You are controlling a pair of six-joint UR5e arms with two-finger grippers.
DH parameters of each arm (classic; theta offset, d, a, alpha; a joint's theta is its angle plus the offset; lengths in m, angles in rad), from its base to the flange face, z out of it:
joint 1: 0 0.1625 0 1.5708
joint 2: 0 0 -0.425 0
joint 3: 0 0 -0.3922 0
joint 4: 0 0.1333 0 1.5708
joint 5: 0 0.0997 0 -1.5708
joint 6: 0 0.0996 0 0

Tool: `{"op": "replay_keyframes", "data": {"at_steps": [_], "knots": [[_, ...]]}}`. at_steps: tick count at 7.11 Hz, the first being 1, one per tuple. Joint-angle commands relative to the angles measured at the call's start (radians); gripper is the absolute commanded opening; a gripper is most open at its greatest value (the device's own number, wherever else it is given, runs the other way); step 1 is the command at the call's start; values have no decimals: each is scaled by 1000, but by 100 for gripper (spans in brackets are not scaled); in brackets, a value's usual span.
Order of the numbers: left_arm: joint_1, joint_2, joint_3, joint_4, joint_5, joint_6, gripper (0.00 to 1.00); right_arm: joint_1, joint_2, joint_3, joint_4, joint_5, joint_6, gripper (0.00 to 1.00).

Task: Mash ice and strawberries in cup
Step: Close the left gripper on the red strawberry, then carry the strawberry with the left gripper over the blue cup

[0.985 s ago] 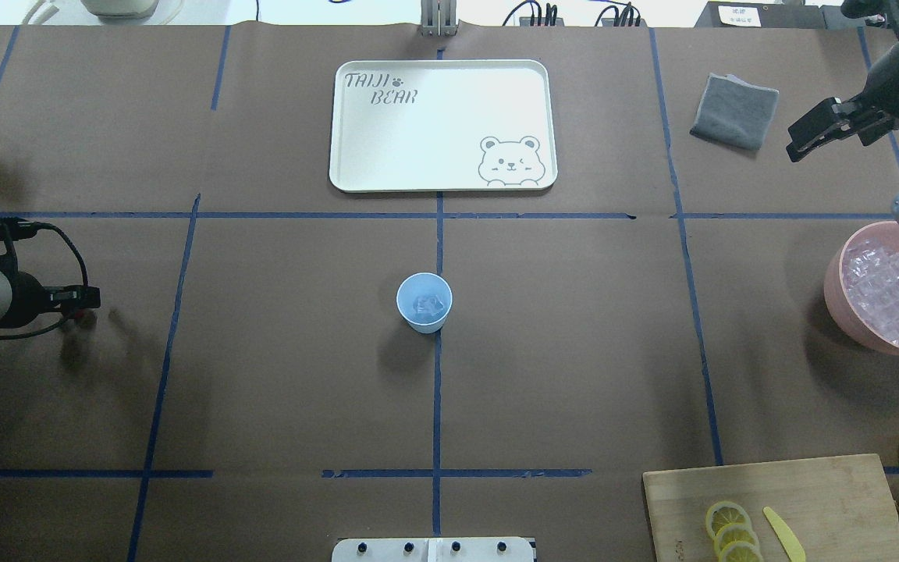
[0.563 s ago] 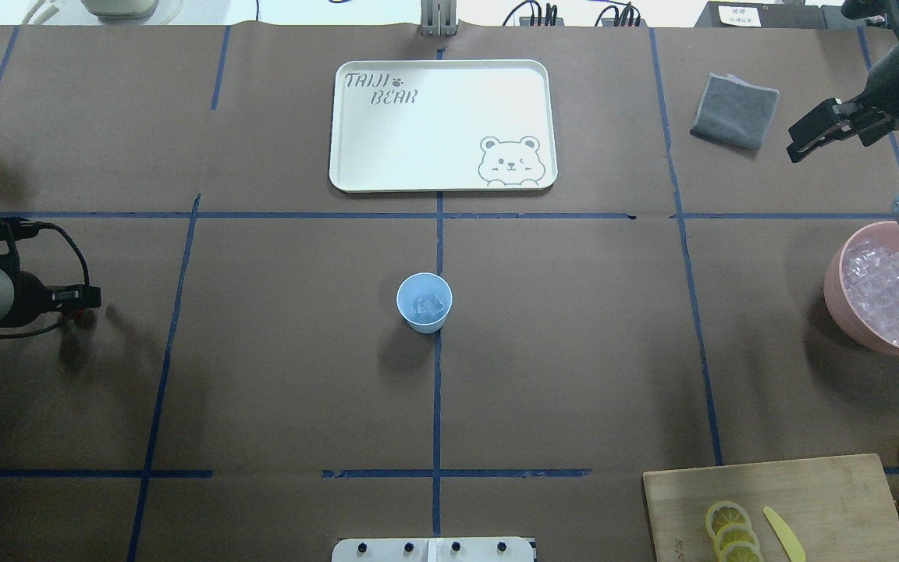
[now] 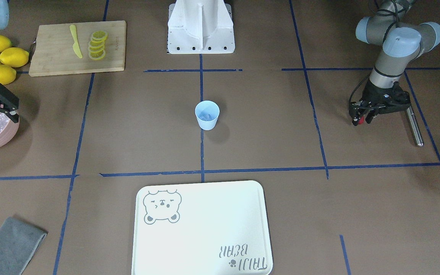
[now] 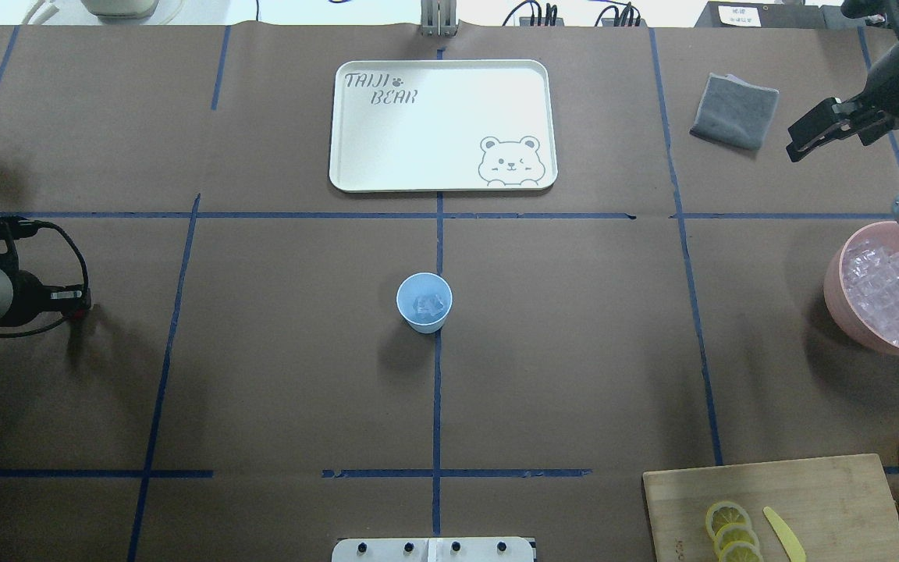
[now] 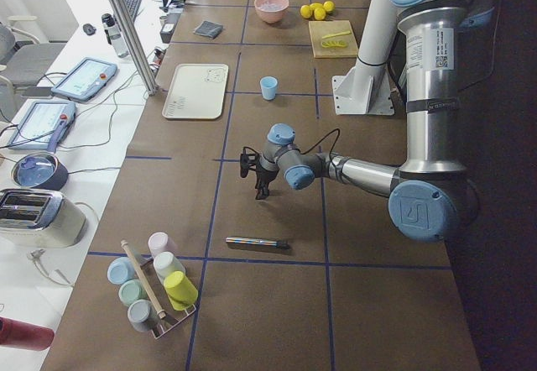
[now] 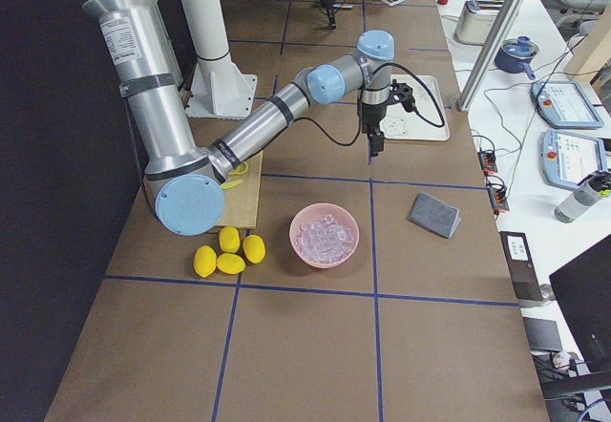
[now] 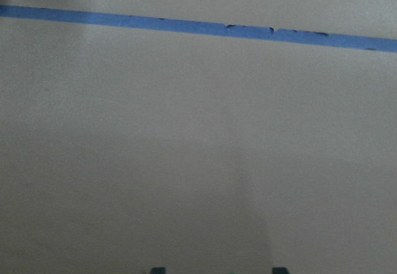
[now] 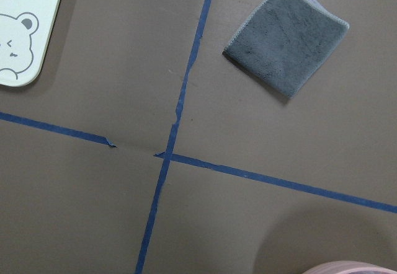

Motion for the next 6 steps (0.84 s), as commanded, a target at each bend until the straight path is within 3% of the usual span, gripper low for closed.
{"op": "replay_keyframes", "data": {"at_steps": [1, 2, 4, 6], "knots": [[-6, 4, -16, 7, -2, 0, 7, 0, 1, 0, 0, 1, 0, 99], [-26, 4, -35, 17, -17, 0, 0, 0, 1, 0, 0, 1, -2, 99], [-176, -60, -81, 119, -184, 1, 0, 20, -6, -5, -2, 4, -11, 99], [-195, -296, -199, 519, -199, -2, 0, 79, -43, -23, -2, 43, -90, 99]]}}
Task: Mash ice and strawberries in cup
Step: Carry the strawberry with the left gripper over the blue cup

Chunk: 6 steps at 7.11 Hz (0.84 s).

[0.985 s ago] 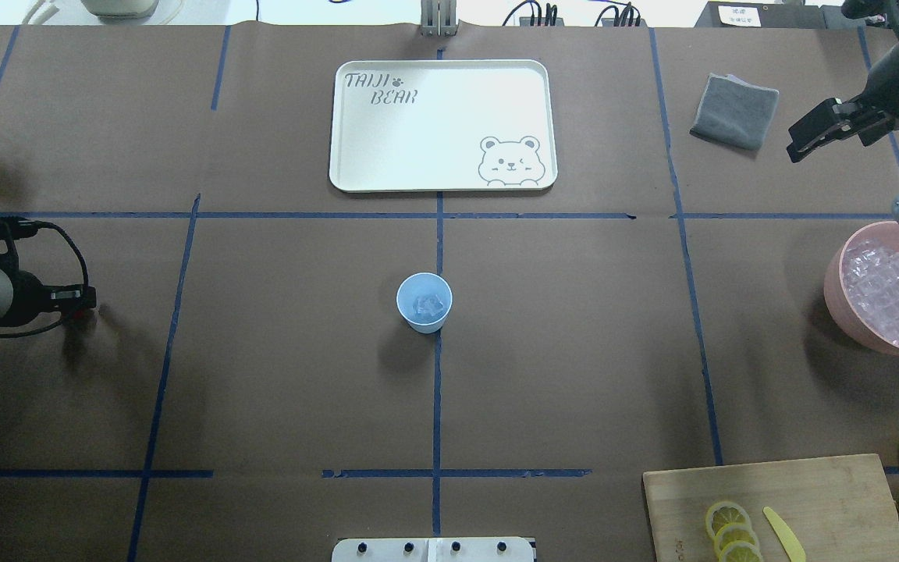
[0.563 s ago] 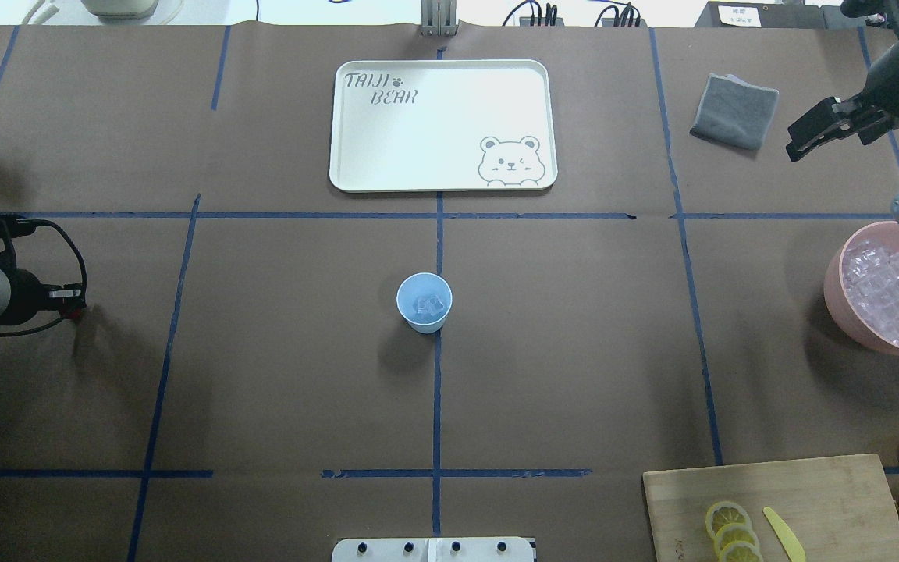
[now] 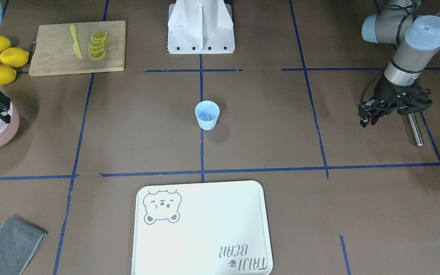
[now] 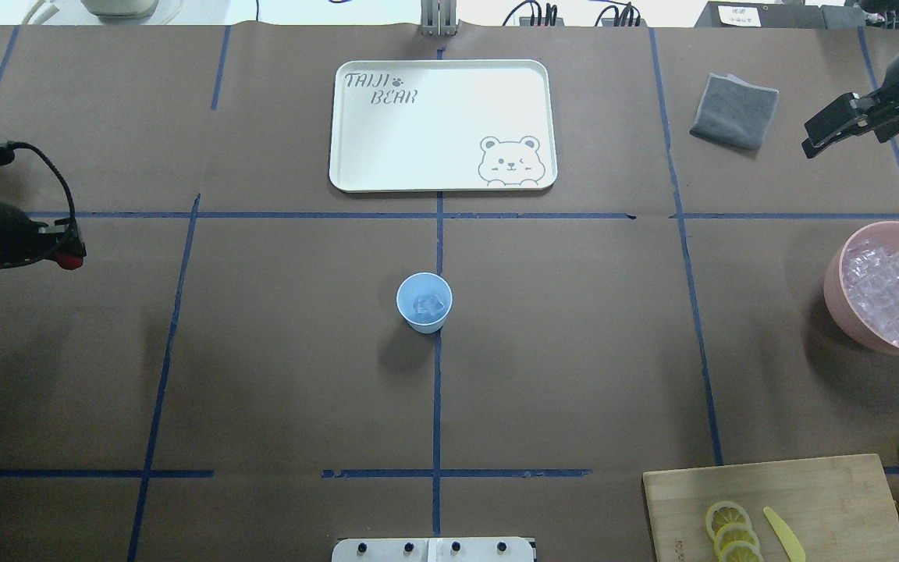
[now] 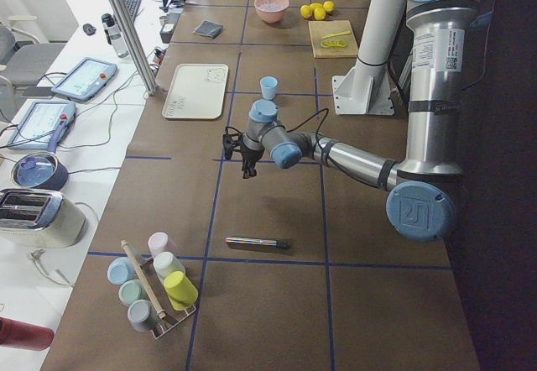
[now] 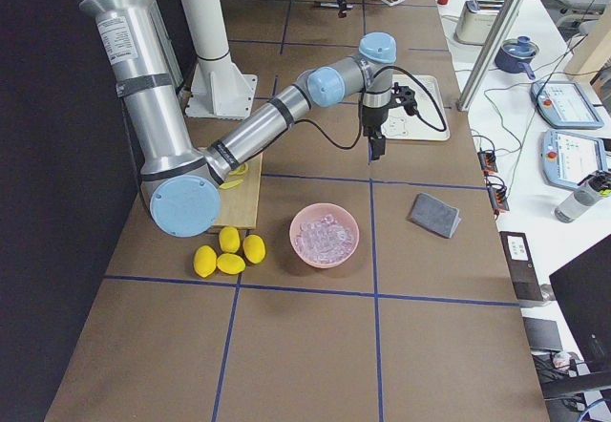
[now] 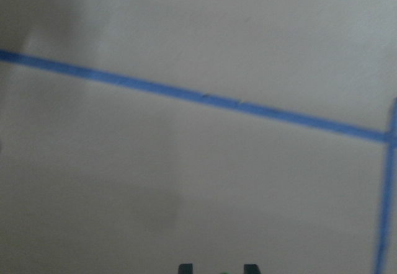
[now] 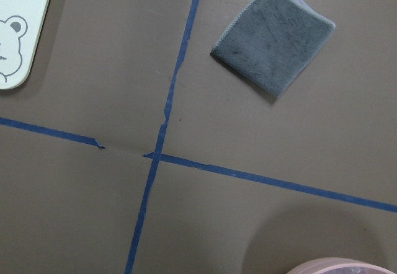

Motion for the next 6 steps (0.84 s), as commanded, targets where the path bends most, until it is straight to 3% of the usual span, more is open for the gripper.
{"op": "replay_keyframes", "data": {"at_steps": [1, 2, 4, 6], "knots": [[-14, -293, -80, 405, -17, -26, 0, 82, -36, -42, 0, 52, -129, 99], [28, -412, -80, 490, -18, -146, 0, 139, -50, -88, 0, 92, -230, 99], [194, -537, -55, 492, 13, -338, 0, 240, -64, -190, 1, 172, -395, 99], [314, -650, 35, 492, 128, -412, 0, 299, -107, -240, 29, 177, -499, 99]]}}
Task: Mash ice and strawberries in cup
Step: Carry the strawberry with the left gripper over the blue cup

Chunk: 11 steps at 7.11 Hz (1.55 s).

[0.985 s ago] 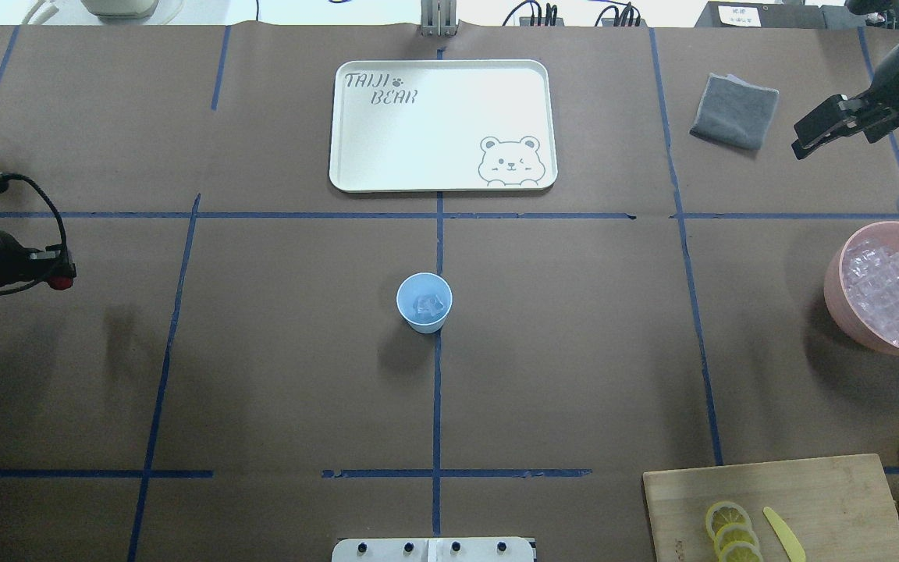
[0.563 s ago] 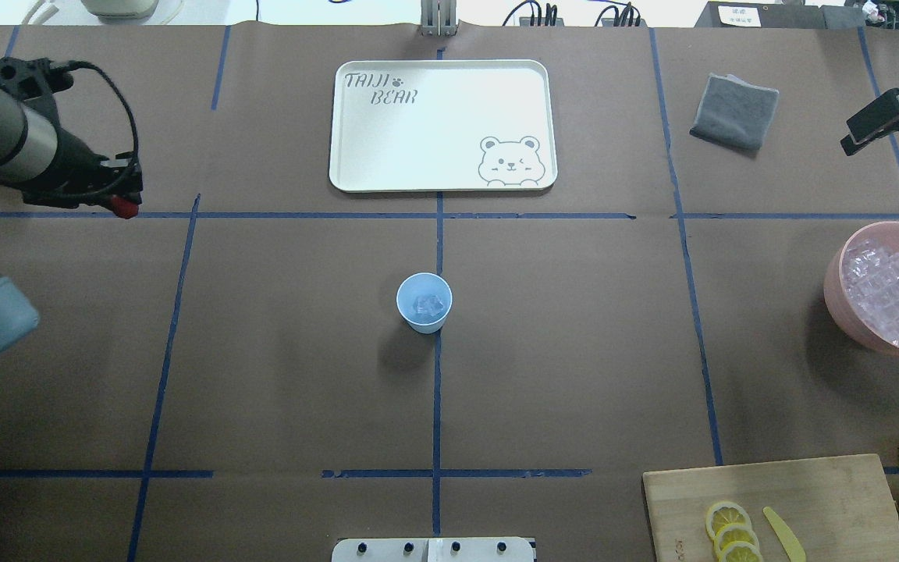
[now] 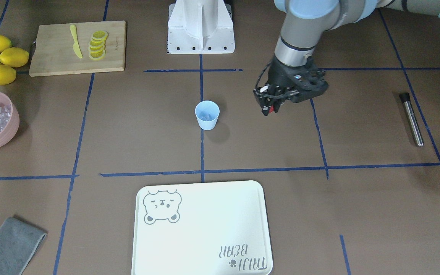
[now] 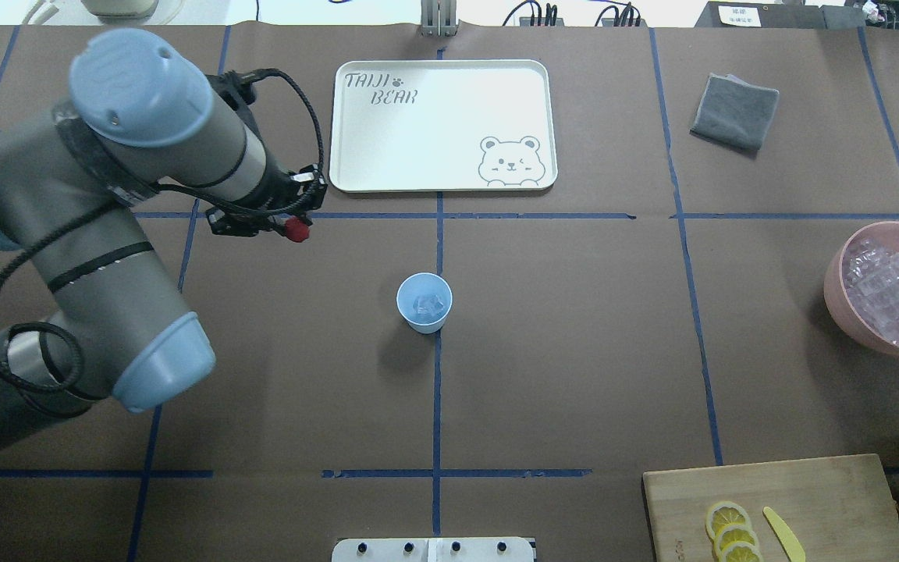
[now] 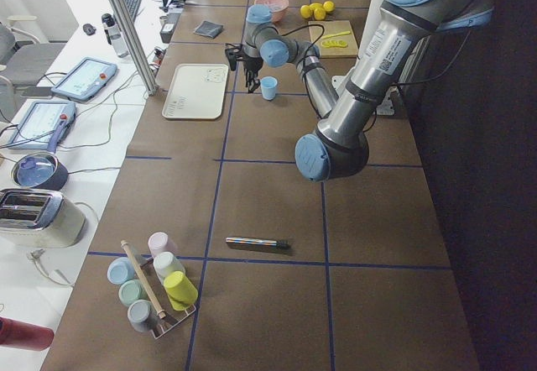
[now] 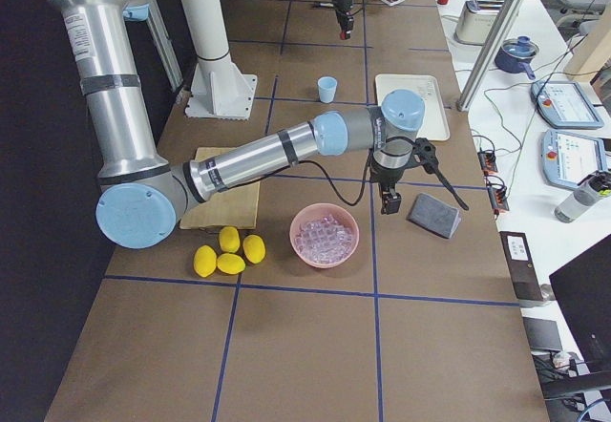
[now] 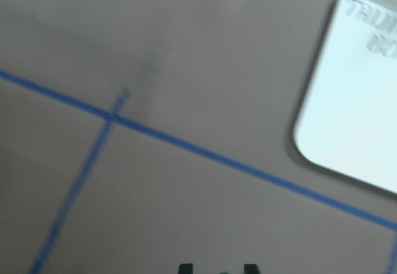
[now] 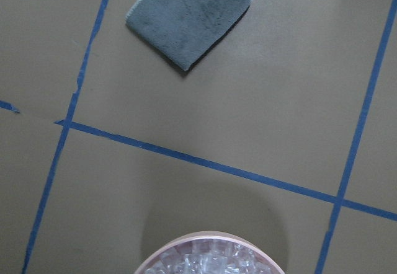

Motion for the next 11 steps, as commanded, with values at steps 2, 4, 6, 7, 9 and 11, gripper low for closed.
{"op": "replay_keyframes", "data": {"at_steps": [2, 4, 6, 7, 9, 11], "knots": [[100, -166, 166, -3, 66, -55, 0, 40, -54, -38, 49, 8, -69, 99], [152, -181, 190, -9, 80, -55, 0, 40, -58, -39, 48, 8, -67, 99], [183, -178, 191, -10, 80, -52, 0, 40, -59, -39, 48, 6, -66, 99], [185, -190, 209, -12, 88, -51, 1, 40, -59, -39, 49, 6, -64, 99], [185, -209, 236, -18, 114, -45, 4, 40, -59, -39, 49, 6, -63, 99], [185, -207, 236, -18, 116, -38, 13, 40, -59, -39, 49, 6, -63, 99]]}}
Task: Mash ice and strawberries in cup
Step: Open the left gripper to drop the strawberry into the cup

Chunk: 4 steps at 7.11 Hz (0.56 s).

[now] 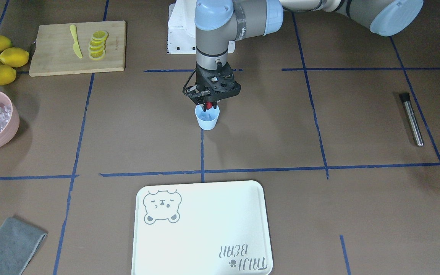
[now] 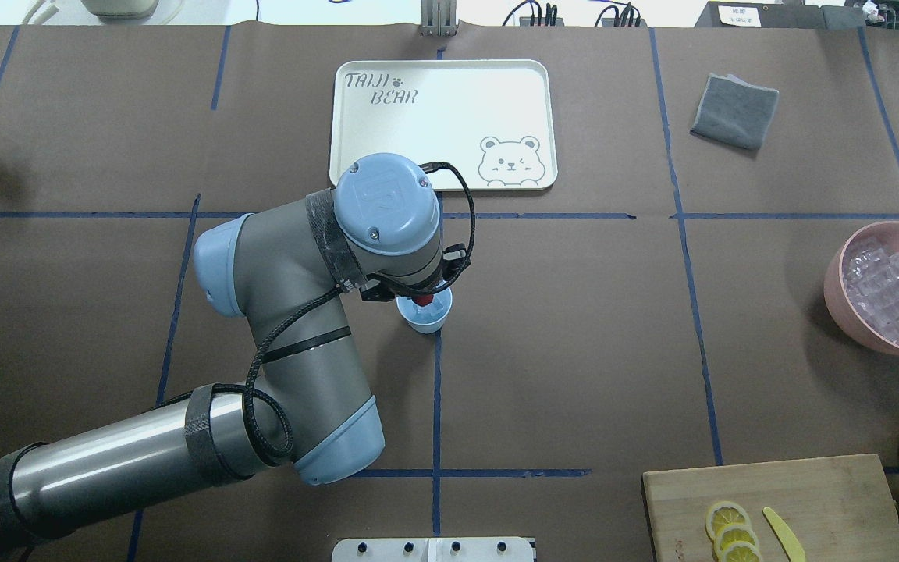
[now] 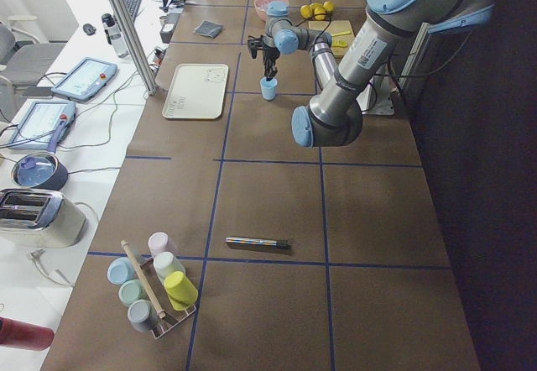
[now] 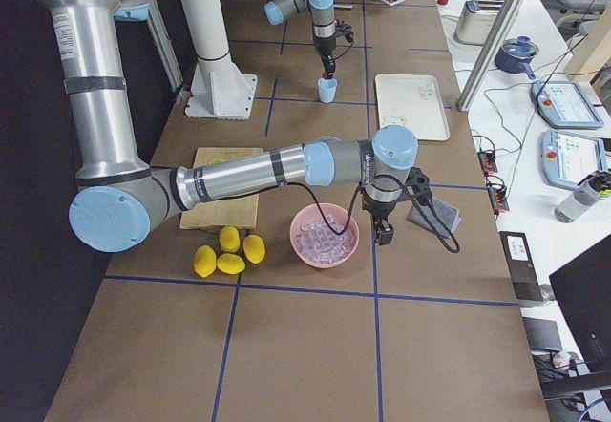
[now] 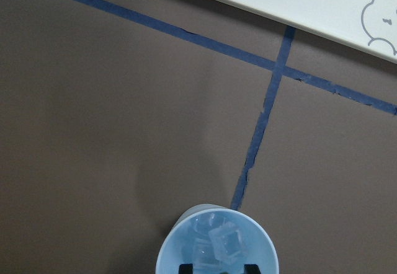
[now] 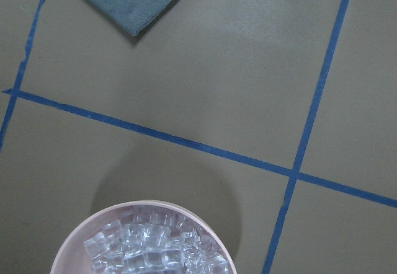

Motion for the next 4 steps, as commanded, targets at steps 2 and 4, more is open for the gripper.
{"op": "replay_keyframes", "data": {"at_steps": [2, 4], "knots": [[2, 1, 1, -14, 2, 5, 83, 0, 3, 0, 1, 0, 0, 99], [0, 1, 3, -14, 3, 12, 100, 0, 2, -2, 1, 0, 0, 99]]}}
